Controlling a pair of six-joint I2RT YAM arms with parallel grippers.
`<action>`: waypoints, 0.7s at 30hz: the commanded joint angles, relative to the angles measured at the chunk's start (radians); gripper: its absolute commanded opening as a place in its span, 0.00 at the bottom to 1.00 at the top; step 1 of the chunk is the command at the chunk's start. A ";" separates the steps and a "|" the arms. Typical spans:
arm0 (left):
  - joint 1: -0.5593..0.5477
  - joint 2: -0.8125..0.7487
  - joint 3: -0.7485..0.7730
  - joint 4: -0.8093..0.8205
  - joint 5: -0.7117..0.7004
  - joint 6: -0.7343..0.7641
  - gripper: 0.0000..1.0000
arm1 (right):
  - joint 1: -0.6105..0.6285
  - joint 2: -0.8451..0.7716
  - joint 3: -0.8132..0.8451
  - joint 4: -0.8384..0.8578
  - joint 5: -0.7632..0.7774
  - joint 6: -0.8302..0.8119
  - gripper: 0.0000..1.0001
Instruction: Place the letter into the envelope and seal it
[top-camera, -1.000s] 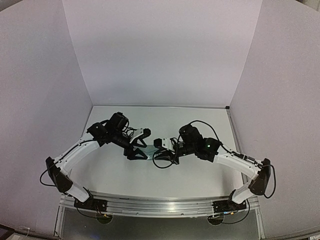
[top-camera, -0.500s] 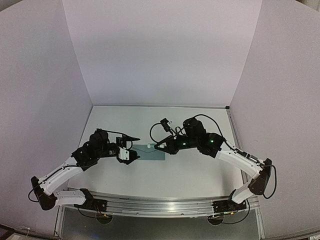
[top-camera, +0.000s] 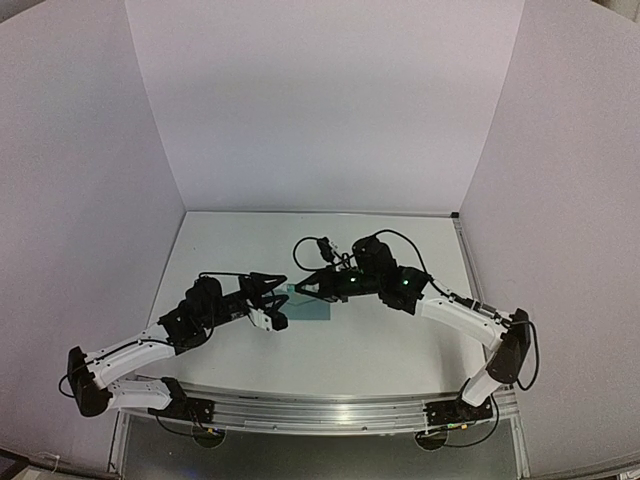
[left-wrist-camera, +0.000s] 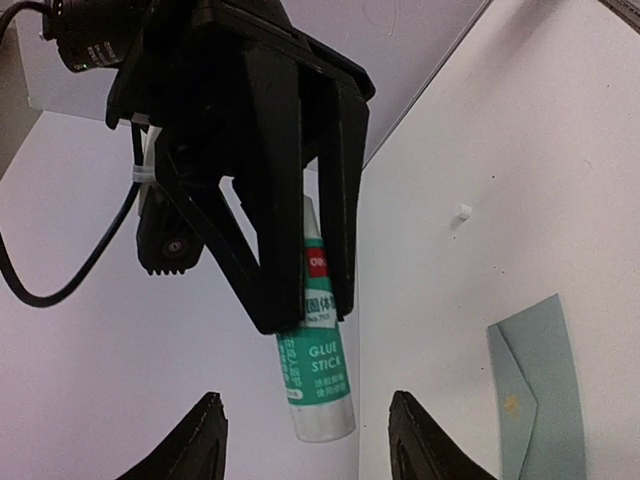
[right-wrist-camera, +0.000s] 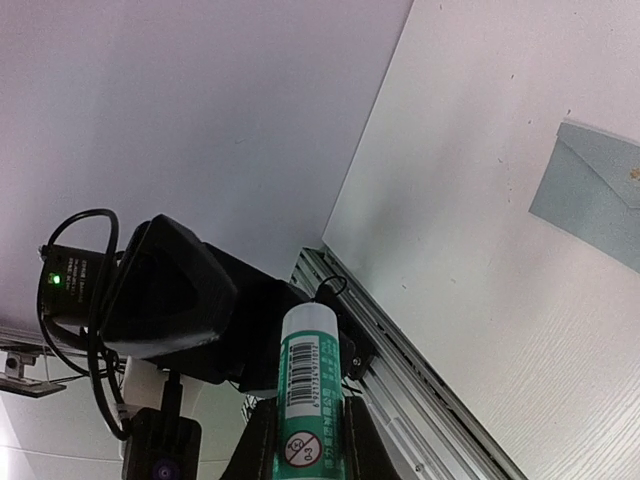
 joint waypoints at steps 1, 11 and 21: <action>-0.011 0.013 0.015 0.042 -0.051 -0.020 0.46 | 0.012 0.025 0.049 0.036 -0.012 0.038 0.00; -0.010 0.044 0.073 -0.049 -0.150 -0.112 0.35 | 0.012 -0.012 0.018 0.035 0.016 0.031 0.00; -0.011 0.060 0.108 -0.073 -0.147 -0.109 0.22 | 0.012 -0.026 0.002 0.035 0.022 0.026 0.00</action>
